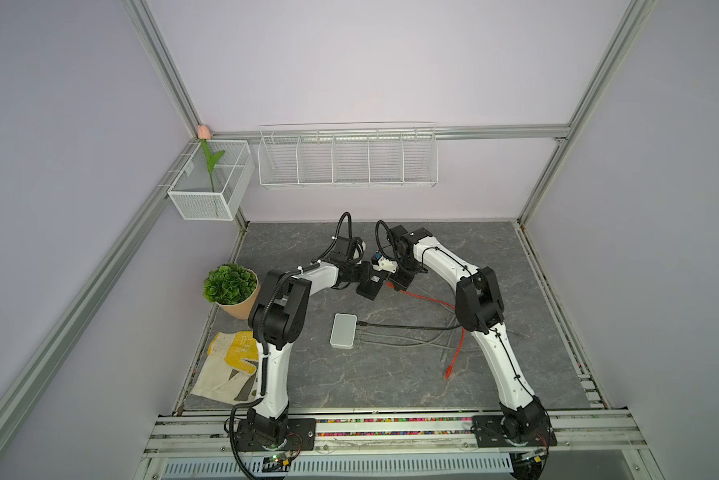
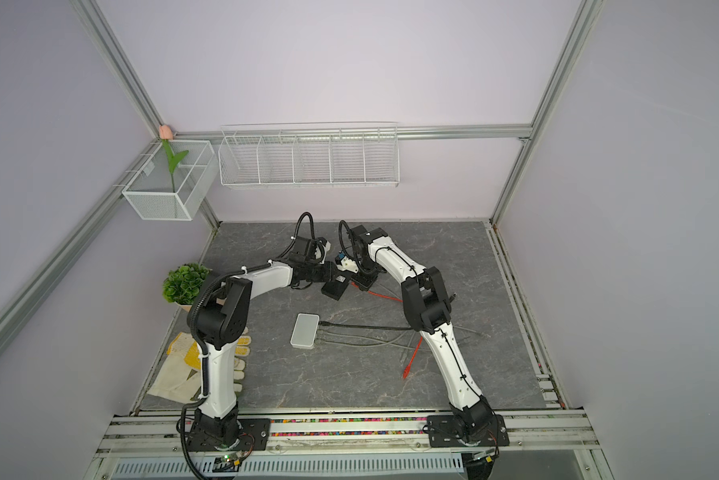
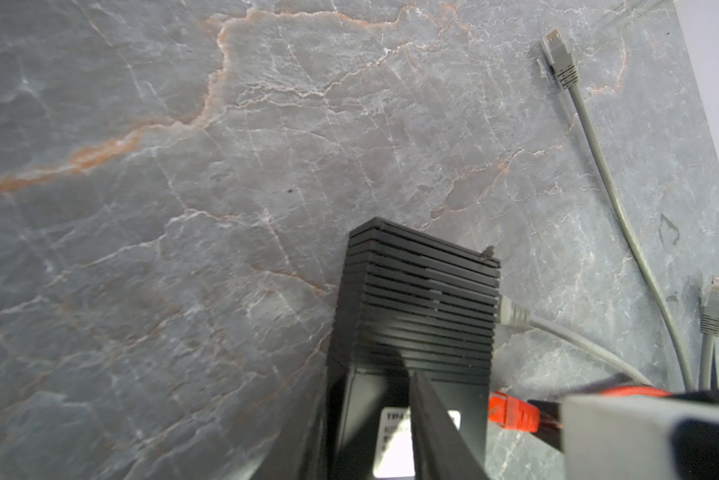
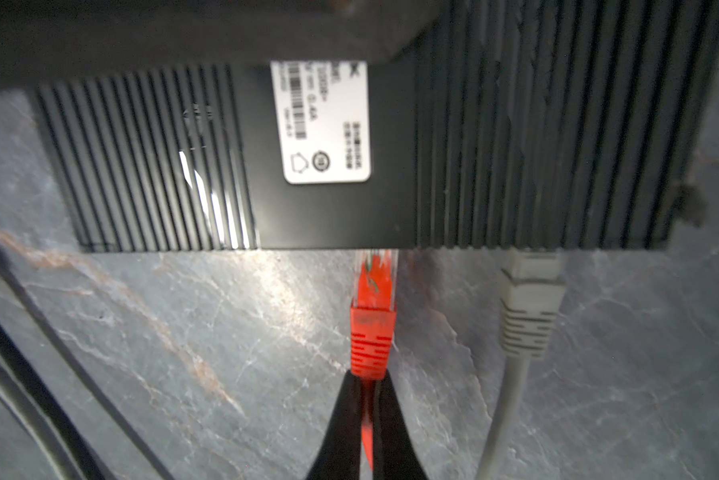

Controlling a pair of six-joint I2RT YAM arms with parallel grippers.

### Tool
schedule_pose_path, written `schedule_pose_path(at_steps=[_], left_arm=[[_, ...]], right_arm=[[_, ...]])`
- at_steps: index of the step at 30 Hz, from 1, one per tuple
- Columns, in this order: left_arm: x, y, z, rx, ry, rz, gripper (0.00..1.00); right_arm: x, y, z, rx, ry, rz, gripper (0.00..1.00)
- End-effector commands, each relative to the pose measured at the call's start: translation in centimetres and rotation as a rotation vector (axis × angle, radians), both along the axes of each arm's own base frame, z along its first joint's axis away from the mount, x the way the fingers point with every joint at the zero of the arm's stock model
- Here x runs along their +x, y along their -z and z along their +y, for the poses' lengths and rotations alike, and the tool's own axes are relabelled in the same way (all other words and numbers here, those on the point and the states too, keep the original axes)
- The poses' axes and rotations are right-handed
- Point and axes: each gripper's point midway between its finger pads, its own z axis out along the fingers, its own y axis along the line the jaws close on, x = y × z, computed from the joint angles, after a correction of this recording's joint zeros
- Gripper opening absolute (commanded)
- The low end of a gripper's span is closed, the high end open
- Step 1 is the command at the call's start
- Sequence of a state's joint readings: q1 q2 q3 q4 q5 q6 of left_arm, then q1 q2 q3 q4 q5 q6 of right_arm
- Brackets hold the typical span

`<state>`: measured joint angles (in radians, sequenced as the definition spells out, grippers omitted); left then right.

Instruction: Insert the plug into the switch port

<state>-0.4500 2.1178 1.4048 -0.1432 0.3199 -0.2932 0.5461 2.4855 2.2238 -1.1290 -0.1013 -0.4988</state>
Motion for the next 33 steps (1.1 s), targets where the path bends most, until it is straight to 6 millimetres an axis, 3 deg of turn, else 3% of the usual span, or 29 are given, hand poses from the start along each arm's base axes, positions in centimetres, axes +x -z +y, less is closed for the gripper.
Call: schedule_pose_path(at_steps=[1,4,15,24,33], left_arm=[[-3.6,3.5,-1.7,0.024,0.100,0.127,0.33],[-3.6,3.6,-1.6,0.027,0.097,0.129,0.33],[-3.9,4.1,-1.6,0.028,0.106,0.135,0.33],[-3.8,4.0,-1.8,0.024,0.118,0.133,0.33],[-4.9,4.5,-2.3,0.033,0.172,0.140,0.33]], right_arm=[[0.7,-1.7,3.8,0.127,-0.065,-0.102,0.07],[-0.2,-2.5,4.5,0.153,-0.087,-0.098,0.07],[1.2,-4.4,4.5,0.204,-0.069,-0.196,0.07],[0.6,-3.7,4.6,0.211,-0.103,-0.172,0.07],[3.2,-4.1,3.1,0.181,-0.076,-0.224,0.07]])
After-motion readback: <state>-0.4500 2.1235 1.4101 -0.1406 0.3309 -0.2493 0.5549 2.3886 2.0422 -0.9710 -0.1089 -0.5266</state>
